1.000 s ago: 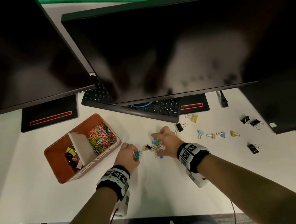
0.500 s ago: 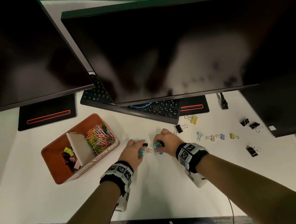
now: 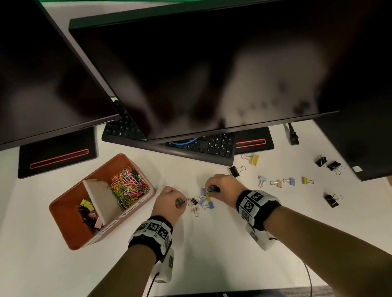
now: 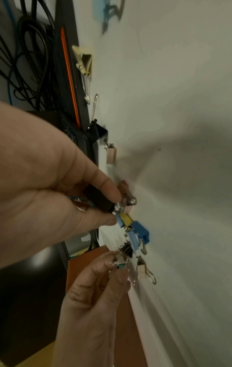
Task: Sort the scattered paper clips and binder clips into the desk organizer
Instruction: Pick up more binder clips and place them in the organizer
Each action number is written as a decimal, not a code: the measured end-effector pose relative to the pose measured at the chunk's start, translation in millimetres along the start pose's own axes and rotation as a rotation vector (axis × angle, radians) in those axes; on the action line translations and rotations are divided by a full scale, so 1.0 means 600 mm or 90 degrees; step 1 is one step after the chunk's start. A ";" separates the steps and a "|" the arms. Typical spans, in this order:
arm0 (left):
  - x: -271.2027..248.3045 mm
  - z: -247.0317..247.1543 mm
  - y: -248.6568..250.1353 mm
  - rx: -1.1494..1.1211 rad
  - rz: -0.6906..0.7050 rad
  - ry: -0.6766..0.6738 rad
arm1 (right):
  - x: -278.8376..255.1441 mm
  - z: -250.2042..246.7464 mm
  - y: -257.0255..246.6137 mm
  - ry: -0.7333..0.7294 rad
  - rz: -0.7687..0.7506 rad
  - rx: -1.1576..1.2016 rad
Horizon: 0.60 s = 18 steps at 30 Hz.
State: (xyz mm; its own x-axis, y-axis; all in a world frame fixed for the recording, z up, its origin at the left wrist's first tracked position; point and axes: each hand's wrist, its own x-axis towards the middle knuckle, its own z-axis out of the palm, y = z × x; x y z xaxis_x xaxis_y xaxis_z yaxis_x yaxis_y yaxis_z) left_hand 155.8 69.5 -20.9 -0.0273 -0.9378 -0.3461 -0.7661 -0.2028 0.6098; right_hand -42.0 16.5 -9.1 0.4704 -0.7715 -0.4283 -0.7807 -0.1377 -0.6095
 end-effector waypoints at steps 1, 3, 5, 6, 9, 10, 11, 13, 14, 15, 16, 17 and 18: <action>-0.003 -0.002 0.001 -0.006 0.004 0.005 | -0.001 -0.002 0.001 0.008 -0.001 0.001; -0.011 -0.007 0.004 -0.019 0.016 0.013 | -0.005 -0.006 -0.001 0.018 -0.002 0.007; -0.021 -0.018 0.009 -0.041 0.031 0.028 | -0.009 -0.012 -0.010 0.026 -0.011 0.013; -0.027 -0.026 0.011 -0.050 0.043 0.042 | -0.010 -0.015 -0.017 0.027 -0.020 0.017; -0.051 -0.066 0.016 -0.084 0.078 0.100 | -0.004 -0.023 -0.054 0.031 -0.058 0.020; -0.060 -0.085 0.014 -0.091 0.084 0.130 | 0.001 -0.024 -0.072 0.035 -0.075 0.017; -0.068 -0.106 0.010 -0.094 0.083 0.162 | 0.007 -0.024 -0.092 0.037 -0.096 0.019; -0.086 -0.156 -0.011 -0.075 0.056 0.212 | 0.022 -0.018 -0.144 0.037 -0.144 0.027; -0.097 -0.184 -0.028 -0.048 0.034 0.230 | 0.031 -0.013 -0.177 0.033 -0.171 0.033; -0.102 -0.204 -0.042 -0.020 0.011 0.239 | 0.037 -0.008 -0.204 0.028 -0.188 0.043; -0.111 -0.228 -0.062 0.002 -0.023 0.254 | 0.046 0.002 -0.240 0.017 -0.211 0.051; -0.120 -0.248 -0.080 0.011 -0.059 0.271 | 0.053 0.014 -0.276 0.005 -0.229 0.057; -0.127 -0.263 -0.100 0.007 -0.097 0.284 | 0.060 0.027 -0.311 -0.002 -0.246 0.061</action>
State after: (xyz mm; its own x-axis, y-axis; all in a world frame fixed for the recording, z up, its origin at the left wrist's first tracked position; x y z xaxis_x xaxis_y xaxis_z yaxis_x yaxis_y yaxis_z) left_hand 304.9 108.8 81.5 0.3621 -0.9278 -0.0896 -0.7474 -0.3465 0.5669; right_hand 127.6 24.5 78.3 0.7233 -0.6722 -0.1578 -0.5043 -0.3581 -0.7858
